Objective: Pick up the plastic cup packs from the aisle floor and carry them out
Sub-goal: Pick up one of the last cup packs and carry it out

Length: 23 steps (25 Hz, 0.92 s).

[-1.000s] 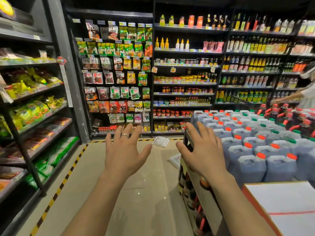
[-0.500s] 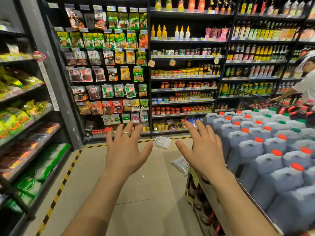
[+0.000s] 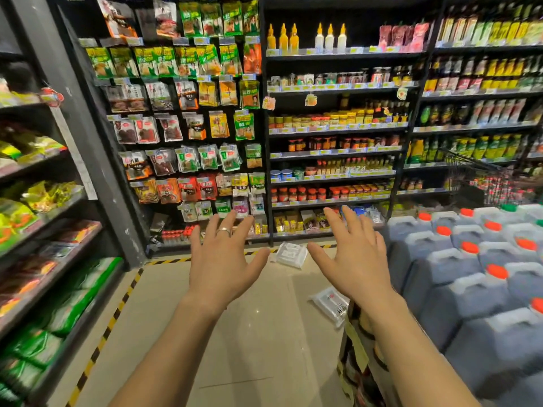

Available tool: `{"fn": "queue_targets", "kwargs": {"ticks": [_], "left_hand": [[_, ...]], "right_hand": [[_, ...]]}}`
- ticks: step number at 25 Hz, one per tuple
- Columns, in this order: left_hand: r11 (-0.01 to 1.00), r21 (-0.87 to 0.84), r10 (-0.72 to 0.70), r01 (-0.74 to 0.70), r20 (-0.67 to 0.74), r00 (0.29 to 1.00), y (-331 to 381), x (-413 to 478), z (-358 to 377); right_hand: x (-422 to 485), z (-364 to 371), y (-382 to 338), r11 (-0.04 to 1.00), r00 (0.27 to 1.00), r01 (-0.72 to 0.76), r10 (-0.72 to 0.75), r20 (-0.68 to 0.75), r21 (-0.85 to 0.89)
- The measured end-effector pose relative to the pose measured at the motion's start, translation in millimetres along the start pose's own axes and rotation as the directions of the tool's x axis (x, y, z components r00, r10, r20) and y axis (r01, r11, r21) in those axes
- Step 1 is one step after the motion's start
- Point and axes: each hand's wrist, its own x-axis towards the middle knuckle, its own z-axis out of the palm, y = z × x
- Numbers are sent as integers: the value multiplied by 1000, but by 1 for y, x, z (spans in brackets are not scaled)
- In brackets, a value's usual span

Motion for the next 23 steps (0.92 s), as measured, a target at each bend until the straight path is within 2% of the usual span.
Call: {"fn": "queue_targets", "kwargs": {"ticks": [4,12,19,23], "left_hand": [[1000,19,-13,13,22,1000,22,85,34],[999,35,-24,24,15,1000,30,188,100],[1000,-12,-28,29,44,999,-4,291,170],[999,-31,25,-22,78,997,-36,364,222]], "right_hand": [[84,25,35,1000,1000,-4,4,3,8],[198,76,74,999,1000,17,-17,-2,-29],[286,145,75,997,999,-24,27,36,-72],[353,186,77,991,995,-103,104,-4,-81]]}}
